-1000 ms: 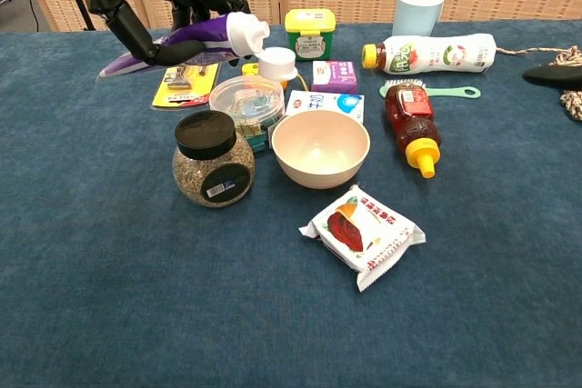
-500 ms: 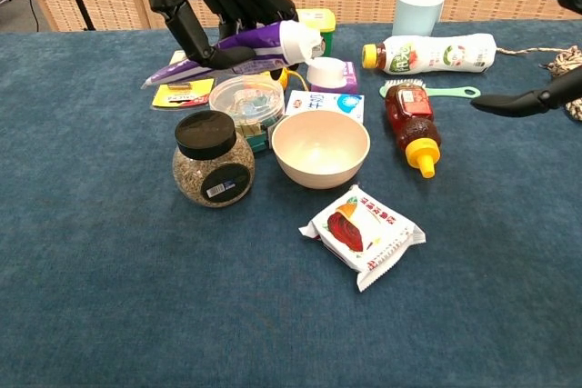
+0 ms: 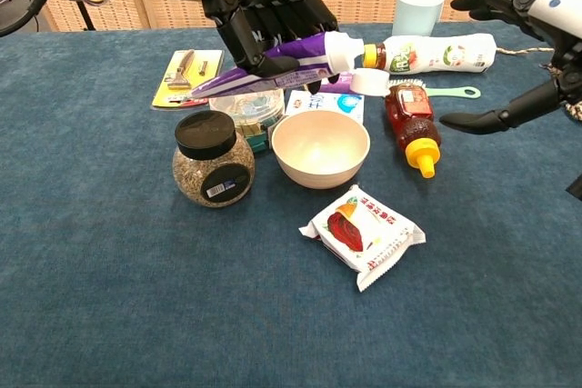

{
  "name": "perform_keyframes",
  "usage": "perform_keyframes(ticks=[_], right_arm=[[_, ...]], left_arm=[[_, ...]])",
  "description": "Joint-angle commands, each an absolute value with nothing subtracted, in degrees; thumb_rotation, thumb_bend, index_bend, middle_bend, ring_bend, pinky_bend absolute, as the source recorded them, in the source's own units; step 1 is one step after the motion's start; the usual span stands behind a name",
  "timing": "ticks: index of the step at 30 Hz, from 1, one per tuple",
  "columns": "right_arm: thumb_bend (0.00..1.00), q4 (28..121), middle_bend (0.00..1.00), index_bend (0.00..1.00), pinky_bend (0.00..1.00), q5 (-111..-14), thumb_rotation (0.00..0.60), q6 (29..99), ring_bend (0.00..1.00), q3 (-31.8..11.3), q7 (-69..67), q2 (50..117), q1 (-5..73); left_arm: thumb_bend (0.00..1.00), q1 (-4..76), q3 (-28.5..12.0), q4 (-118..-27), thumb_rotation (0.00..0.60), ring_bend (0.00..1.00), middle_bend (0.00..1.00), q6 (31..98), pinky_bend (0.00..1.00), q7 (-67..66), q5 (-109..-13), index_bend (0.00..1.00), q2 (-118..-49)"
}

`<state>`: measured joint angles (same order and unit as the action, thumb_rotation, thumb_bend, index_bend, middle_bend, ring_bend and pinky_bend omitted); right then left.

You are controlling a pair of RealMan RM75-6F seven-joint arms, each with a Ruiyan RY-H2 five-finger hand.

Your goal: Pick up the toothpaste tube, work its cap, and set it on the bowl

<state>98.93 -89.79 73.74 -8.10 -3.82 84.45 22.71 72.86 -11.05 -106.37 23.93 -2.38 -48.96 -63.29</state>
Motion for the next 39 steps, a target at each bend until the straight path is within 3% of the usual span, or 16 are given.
perform_keyframes(ticks=[1, 39], right_arm=[[0.22, 98.5, 0.00, 0.00, 0.00, -89.3, 0.600, 73.6, 0.00, -8.2, -3.5, 85.1, 23.1], [0.22, 98.3, 0.00, 0.00, 0.00, -85.8, 0.600, 72.8, 0.00, -10.2, -3.9, 89.9, 26.6]], left_arm=[[1.00, 74.1, -10.6, -105.5, 0.600, 0.45, 0.36, 23.6, 0.49, -1.7, -47.7, 0.49, -64.1], [1.00, 80.1, -7.1, -103.0, 0.600, 0.45, 0.36, 26.0, 0.49, -0.6, -44.3, 0.49, -68.3]])
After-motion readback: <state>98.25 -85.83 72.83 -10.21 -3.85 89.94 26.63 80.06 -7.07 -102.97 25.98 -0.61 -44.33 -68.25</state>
